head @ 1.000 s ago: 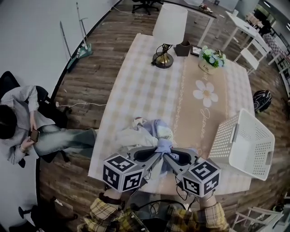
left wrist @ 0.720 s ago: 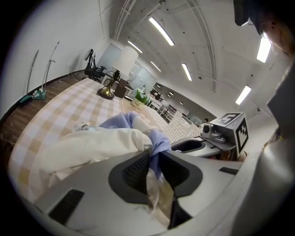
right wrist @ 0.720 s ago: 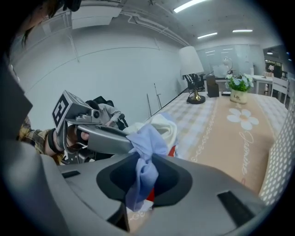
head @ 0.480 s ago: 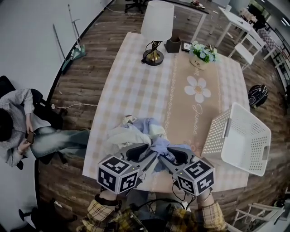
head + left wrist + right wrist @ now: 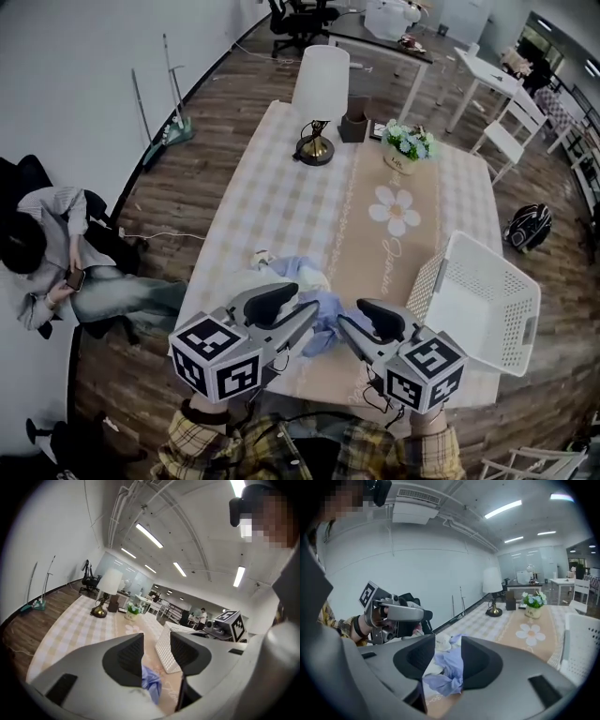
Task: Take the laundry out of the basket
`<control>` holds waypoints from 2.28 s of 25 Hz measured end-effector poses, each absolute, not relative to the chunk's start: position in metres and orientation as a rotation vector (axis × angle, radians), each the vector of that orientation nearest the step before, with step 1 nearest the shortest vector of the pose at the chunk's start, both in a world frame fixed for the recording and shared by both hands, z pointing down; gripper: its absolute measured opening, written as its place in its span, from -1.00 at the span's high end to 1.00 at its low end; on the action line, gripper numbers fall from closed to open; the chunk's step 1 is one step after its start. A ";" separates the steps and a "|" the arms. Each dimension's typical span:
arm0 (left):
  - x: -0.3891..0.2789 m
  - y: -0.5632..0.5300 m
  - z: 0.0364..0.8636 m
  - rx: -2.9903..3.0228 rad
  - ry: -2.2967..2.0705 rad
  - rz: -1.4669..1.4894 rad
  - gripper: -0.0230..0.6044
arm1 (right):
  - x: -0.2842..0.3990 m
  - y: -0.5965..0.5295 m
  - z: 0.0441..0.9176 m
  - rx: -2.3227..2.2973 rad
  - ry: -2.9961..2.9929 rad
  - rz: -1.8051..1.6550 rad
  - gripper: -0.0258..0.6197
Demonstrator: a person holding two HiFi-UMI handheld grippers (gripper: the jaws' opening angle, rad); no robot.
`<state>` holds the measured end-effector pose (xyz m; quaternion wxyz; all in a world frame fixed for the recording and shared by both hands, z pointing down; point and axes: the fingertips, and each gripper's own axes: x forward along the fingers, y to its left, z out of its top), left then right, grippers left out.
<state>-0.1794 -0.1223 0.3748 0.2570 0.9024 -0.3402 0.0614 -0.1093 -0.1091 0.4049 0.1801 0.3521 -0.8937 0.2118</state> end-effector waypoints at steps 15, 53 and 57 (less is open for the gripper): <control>-0.033 -0.082 0.259 2.734 -0.634 -0.093 0.75 | -0.001 -0.083 0.274 1.300 -2.703 0.337 0.91; 0.006 -0.083 0.256 2.853 -0.472 -0.043 0.87 | 0.028 -0.083 0.265 1.420 -2.708 0.346 0.93; 0.001 -0.092 0.253 2.867 -0.500 -0.041 0.87 | 0.028 -0.081 0.266 1.422 -2.706 0.342 0.93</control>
